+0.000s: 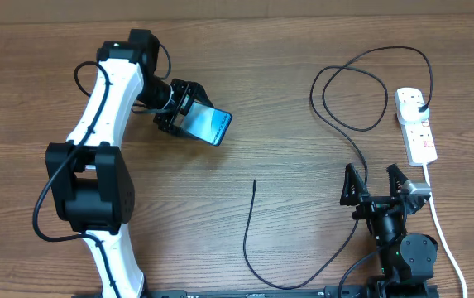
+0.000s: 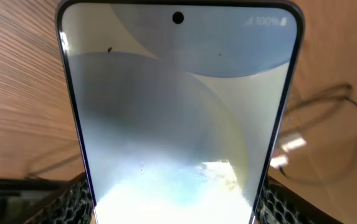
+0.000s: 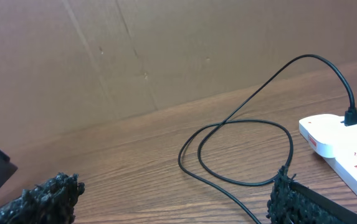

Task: Plug charger to phone and switch on socket
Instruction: 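Rotate the held phone screen-up and move it toward center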

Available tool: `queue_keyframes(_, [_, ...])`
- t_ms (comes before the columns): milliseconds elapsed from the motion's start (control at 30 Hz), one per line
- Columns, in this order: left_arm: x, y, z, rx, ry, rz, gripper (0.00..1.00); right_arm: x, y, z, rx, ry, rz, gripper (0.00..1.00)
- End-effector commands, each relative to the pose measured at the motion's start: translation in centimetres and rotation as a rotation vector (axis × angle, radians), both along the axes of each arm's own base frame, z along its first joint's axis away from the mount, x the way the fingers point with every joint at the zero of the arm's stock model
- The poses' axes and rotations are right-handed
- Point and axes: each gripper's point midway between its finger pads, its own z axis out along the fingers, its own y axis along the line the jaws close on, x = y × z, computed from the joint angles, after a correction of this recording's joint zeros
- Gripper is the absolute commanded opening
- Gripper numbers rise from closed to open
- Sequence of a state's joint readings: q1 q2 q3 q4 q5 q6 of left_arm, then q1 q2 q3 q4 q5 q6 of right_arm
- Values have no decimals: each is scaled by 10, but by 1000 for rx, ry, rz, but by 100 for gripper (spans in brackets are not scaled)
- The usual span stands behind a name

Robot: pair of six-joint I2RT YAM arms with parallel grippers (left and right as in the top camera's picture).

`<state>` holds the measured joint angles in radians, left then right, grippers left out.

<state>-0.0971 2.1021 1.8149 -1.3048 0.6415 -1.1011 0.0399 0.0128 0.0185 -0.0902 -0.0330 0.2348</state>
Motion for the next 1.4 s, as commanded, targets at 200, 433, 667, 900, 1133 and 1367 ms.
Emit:
queue_keyframes(200, [-1, 8, 1, 258, -92, -64, 4, 0, -1, -1, -7, -6, -7, 100])
queue_keyframes(433, [-2, 12, -4, 365, -114, -97, 4, 0, -1, -1, -7, -6, -7, 100])
queue_keyframes(667, [-2, 12, -6, 395, -121, -108, 4, 0, -1, -1, -7, -6, -7, 100])
queue_keyframes(900, [-2, 12, -6, 395, -121, -109, 4, 0, -1, -1, -7, -6, -7, 100])
queue_keyframes(1133, [-3, 11, -6, 391, -121, -109, 4, 0, -1, -1, -7, -6, -7, 100])
queue_keyframes(1367, [-3, 11, -6, 391, -121, -109, 4, 0, -1, -1, -7, -6, -7, 100])
